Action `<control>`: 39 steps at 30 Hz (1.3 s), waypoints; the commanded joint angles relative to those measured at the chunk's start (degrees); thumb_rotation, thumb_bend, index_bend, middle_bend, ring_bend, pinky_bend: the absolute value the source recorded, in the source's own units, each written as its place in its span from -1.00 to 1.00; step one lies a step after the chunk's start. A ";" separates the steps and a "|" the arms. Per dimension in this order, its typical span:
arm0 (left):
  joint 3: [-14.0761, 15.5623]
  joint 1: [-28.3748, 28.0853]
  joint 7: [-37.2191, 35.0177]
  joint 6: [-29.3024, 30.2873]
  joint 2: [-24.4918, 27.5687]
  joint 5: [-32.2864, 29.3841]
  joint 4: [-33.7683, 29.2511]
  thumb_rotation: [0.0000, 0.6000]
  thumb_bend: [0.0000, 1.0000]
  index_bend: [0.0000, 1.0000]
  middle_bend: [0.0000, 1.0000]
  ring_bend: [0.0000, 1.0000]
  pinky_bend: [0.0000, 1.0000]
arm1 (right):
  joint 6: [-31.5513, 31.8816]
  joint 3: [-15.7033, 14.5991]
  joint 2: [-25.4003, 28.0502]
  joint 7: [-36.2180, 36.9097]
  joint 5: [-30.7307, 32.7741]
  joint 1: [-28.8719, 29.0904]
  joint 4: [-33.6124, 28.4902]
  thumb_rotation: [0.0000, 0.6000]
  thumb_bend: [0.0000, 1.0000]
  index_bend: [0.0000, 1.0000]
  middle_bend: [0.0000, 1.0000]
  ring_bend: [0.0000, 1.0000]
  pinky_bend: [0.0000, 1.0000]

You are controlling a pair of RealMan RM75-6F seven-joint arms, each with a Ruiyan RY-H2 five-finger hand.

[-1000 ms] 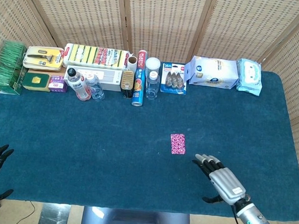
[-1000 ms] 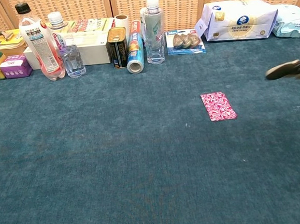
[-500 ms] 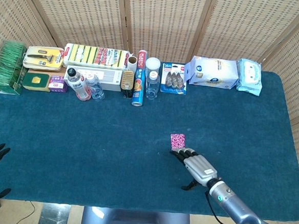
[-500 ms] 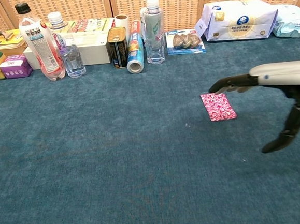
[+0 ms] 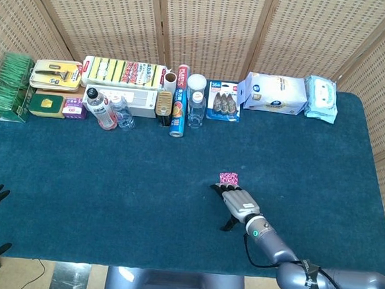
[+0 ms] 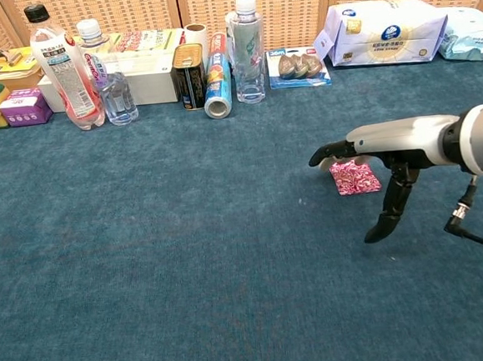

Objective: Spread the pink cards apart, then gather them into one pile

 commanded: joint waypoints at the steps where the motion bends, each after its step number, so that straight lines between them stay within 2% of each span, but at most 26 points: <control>1: 0.06 -0.05 -0.12 -0.07 0.11 0.05 -0.02 1.00 -0.96 -1.00 -1.00 -1.00 -1.00 | 1.20 -1.45 -1.26 -1.59 2.43 1.71 1.22 1.00 -1.00 -1.00 -0.82 -1.00 -1.00; 28: 0.23 -0.21 0.64 -0.77 0.09 -0.02 -0.51 1.00 -0.96 -1.00 -1.00 -1.00 -1.00 | 2.97 -4.36 0.05 0.42 4.06 2.79 4.03 1.00 -1.00 -1.00 -0.81 -1.00 -1.00; 39: 0.30 -0.30 -0.22 -0.77 0.40 -0.01 -0.43 1.00 -0.96 -1.00 -1.00 -1.00 -1.00 | 2.21 -5.13 1.90 0.39 6.77 3.45 5.46 1.00 -1.00 -1.00 -0.81 -1.00 -1.00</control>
